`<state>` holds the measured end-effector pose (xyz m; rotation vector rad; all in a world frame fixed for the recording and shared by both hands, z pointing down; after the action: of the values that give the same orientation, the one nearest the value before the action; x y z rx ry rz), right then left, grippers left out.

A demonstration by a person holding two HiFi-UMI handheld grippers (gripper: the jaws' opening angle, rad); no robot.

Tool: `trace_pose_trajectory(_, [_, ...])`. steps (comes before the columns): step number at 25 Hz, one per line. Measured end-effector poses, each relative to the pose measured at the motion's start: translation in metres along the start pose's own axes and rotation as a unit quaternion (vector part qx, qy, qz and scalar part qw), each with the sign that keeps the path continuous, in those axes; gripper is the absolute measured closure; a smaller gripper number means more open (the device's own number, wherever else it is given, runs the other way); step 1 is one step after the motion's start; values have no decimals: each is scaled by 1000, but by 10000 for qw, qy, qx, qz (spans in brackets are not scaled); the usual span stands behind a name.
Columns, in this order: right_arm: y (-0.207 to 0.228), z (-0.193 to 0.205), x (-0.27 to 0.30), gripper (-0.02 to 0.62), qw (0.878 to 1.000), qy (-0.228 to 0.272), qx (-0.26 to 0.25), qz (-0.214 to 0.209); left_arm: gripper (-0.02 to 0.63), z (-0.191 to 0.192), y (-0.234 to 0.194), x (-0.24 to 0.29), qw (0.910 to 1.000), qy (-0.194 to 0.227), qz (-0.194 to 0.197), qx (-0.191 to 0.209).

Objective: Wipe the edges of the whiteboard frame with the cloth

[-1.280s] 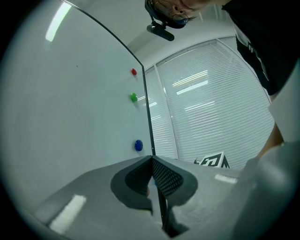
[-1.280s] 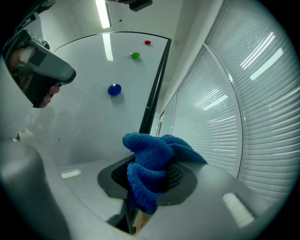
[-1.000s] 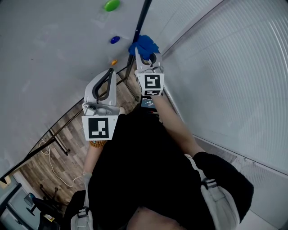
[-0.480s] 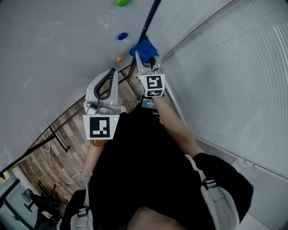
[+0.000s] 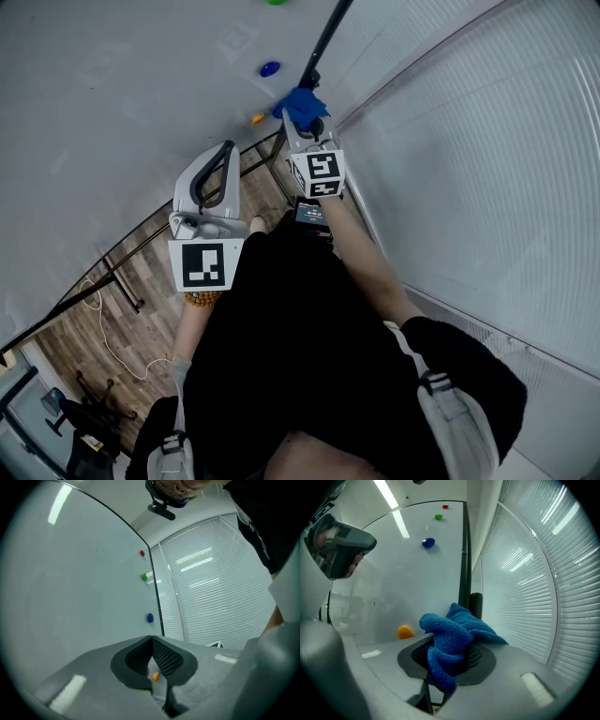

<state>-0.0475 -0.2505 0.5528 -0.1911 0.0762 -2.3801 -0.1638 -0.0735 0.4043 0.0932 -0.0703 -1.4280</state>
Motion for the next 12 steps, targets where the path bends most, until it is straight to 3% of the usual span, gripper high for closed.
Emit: trace_pose_trajectory(12, [0,33,7,488,9989,-367,5,-275,606,4,-4,-3,9999,-65,-97,5])
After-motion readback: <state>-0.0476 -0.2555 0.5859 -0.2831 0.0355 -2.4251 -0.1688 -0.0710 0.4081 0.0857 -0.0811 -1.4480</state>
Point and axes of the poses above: the fingertips, and each gripper's own axes: x forward along the fingers, y to its right, z out of its underside, the point moved 7 cm from there along -x, backward along the fingers, and after that the axes turned 2 degrees about z, right-handed, at the moved point
